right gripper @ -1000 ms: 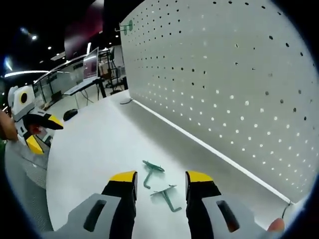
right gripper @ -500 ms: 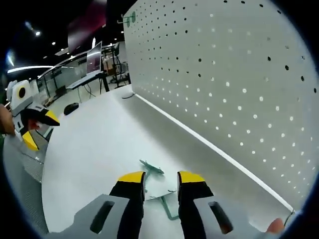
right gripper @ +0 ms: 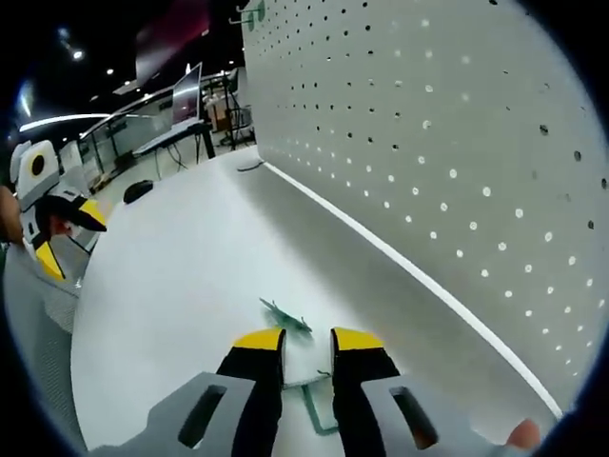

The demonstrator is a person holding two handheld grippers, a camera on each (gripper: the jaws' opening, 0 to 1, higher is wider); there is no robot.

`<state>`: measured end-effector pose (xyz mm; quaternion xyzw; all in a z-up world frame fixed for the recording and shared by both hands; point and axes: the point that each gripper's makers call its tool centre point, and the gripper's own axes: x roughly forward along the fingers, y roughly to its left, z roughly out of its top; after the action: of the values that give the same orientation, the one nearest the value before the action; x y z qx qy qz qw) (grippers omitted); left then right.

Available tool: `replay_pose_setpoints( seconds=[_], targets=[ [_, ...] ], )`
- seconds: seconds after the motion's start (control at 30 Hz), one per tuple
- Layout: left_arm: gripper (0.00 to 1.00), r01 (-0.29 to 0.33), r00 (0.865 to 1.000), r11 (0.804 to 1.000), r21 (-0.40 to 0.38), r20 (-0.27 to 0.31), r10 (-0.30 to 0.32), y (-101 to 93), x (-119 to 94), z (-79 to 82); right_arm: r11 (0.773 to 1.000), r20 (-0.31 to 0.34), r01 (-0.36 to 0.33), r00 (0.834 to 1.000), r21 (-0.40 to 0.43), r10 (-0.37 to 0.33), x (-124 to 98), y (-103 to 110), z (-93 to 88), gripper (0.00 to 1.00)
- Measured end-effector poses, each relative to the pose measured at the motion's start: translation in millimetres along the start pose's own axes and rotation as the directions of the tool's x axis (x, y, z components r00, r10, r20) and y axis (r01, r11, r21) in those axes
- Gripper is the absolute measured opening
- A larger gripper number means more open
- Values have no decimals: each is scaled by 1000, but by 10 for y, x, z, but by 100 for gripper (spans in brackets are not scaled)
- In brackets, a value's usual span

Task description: Insert the hook assembly into the mounting plate slot until the hook locks in place.

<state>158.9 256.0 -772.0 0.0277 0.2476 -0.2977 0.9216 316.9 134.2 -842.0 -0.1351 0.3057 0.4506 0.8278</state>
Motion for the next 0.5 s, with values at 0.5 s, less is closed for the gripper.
replay_pose_setpoints(
  seconds=[0.5],
  targets=[
    [43, 4, 1000, 1000, -16, -10, -4, 13, 19, -30, 997, -7, -20, 1000, -69, 20, 93, 19, -31, 12]
  ],
)
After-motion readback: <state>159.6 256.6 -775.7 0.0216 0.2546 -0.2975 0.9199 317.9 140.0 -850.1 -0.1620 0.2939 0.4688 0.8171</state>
